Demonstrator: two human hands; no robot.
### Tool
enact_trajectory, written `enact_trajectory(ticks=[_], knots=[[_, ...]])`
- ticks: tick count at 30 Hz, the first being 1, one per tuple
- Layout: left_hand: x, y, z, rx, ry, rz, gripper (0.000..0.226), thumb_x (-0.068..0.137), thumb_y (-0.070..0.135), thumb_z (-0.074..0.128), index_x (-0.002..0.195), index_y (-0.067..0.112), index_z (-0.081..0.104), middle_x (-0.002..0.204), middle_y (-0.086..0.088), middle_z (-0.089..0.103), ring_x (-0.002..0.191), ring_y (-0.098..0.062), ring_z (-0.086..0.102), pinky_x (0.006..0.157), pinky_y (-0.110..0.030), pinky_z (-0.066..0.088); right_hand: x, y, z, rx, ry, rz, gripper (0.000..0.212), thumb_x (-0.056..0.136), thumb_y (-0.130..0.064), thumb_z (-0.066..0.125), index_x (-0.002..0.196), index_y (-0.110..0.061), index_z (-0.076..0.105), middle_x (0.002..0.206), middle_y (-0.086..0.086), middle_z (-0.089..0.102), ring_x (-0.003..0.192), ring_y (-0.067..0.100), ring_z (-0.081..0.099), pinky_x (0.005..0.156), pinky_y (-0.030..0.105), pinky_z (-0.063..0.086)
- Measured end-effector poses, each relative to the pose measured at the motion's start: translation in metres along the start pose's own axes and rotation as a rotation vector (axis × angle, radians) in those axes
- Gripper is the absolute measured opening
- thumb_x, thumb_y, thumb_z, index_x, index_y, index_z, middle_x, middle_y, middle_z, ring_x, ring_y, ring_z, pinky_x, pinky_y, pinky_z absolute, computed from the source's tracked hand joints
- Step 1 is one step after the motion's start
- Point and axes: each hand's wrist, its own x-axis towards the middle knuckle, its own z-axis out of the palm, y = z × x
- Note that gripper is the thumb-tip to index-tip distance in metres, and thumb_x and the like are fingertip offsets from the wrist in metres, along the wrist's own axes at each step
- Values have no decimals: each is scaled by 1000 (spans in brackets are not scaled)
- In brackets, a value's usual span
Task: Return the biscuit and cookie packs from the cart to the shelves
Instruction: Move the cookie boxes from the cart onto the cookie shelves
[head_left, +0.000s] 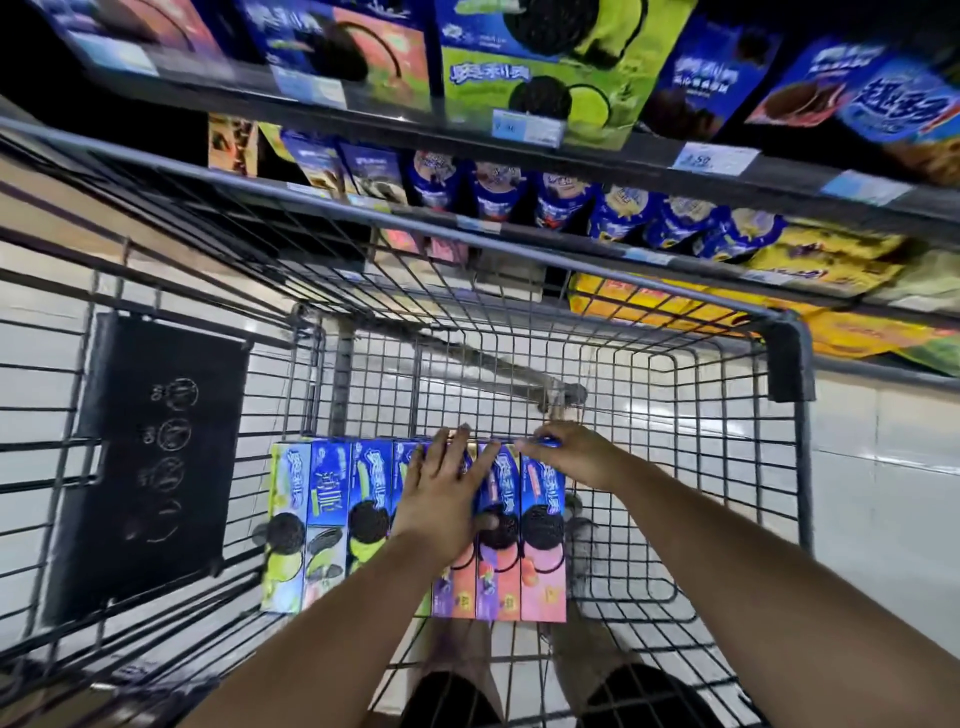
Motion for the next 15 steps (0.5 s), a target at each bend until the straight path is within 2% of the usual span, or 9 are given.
enact_trajectory(ticks=[2, 5, 8, 10, 12, 14, 15], knots=[[0, 1, -2, -21, -23, -13, 102, 92, 58, 59, 149, 50, -25, 163, 5, -29, 150, -24, -28, 120, -48, -12, -1, 1, 3, 51, 16, -8, 96, 64, -98, 43, 128, -30, 62, 149, 10, 41, 138, 29, 43, 113, 47, 38], [0, 3, -3, -35, -27, -23, 103, 91, 57, 61, 148, 51, -25, 163, 5, -28, 150, -24, -28, 118, -47, -15, -1, 4, 10, 241, 55, -17, 68, 69, -84, 61, 104, -26, 70, 133, 12, 55, 121, 27, 57, 100, 45, 51], [1, 2, -1, -24, -20, -13, 104, 91, 57, 61, 149, 50, -25, 164, 4, -27, 150, -25, -28, 116, -47, -16, -2, 11, 19, 463, 135, 17, 84, 48, -92, 67, 98, -25, 71, 131, 12, 58, 117, 27, 61, 99, 47, 53], [0, 1, 1, -9, -19, -3, 105, 91, 57, 62, 149, 50, -25, 164, 4, -26, 150, -26, -27, 116, -48, -15, -5, 16, 27, 576, 135, 58, 102, 37, -93, 71, 117, -30, 63, 137, 9, 56, 117, 27, 61, 98, 46, 53], [1, 1, 2, -9, -14, 0, 105, 91, 57, 62, 149, 49, -25, 165, 4, -24, 150, -26, -27, 116, -48, -15, -10, 23, 36, 669, 62, 96, 128, 36, -87, 79, 146, -35, 37, 146, 10, 52, 123, 28, 59, 103, 45, 49], [2, 0, 1, -8, -4, 3, 105, 90, 59, 62, 150, 49, -24, 166, 3, -21, 151, -25, -25, 120, -50, -12, -17, 31, 48, 655, 4, 111, 137, 46, -74, 87, 156, -41, 12, 155, 4, 42, 133, 25, 51, 110, 46, 43], [2, 1, 1, -1, -1, 7, 104, 90, 59, 62, 151, 48, -22, 166, 3, -20, 152, -26, -24, 123, -51, -10, -19, 35, 55, 636, -14, 115, 136, 53, -65, 90, 157, -43, 5, 156, -1, 40, 130, 19, 51, 106, 42, 45]])
